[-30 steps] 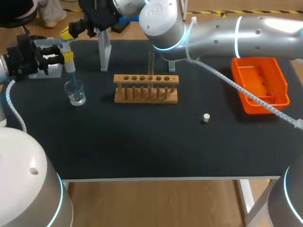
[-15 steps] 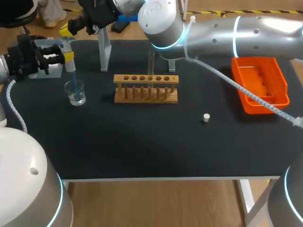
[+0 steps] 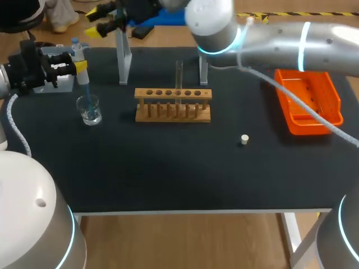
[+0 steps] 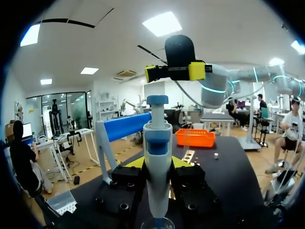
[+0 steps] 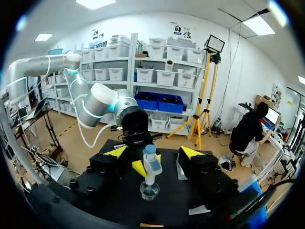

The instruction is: Invert the test tube, pick up the pipette, mount the tip to pipette, aspirate from beaker and dispense into the tube, eject the tip, return the pipette, and cap with the stopper.

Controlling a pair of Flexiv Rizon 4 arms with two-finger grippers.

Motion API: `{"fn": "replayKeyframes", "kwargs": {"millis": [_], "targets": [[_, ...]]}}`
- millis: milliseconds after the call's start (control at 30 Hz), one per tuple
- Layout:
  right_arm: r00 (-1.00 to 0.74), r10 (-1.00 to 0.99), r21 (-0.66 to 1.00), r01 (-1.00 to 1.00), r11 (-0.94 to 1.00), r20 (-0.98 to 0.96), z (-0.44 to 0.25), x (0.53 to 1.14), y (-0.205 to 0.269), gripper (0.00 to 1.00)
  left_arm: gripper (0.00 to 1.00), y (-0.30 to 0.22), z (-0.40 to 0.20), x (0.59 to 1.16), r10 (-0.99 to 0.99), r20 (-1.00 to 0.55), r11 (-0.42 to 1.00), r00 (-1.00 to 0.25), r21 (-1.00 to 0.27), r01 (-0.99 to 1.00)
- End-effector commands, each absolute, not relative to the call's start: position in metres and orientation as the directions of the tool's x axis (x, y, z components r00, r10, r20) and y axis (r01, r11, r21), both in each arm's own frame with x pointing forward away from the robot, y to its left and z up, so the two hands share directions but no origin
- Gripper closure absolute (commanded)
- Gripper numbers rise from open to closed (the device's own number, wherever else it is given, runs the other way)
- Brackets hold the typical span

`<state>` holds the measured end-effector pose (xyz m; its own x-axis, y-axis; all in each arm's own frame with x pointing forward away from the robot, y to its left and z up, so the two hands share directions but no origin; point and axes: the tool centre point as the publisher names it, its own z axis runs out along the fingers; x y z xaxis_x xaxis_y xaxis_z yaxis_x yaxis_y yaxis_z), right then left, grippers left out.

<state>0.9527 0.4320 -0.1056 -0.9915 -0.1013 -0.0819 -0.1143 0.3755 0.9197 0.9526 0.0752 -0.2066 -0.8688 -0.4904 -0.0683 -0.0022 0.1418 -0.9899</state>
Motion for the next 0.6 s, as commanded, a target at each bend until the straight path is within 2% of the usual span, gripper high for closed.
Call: {"fn": "replayKeyframes", "kwargs": {"millis": [33, 600], "targets": [[-0.992, -0.078, 0.924, -0.118, 0.364, -0.096, -0.091, 0.939, 0.356, 0.0, 1.0, 0.075, -0.206, 0.953, -0.492, -0.068, 0.143, -0.868, -0.99, -0.003], [-0.994, -0.048, 0.92, -0.114, 0.375, -0.103, -0.13, 0.928, 0.199, 0.0, 1.0, 0.075, -0.206, 0.953, -0.492, -0.068, 0.143, -0.868, -0.99, -0.003]]}}
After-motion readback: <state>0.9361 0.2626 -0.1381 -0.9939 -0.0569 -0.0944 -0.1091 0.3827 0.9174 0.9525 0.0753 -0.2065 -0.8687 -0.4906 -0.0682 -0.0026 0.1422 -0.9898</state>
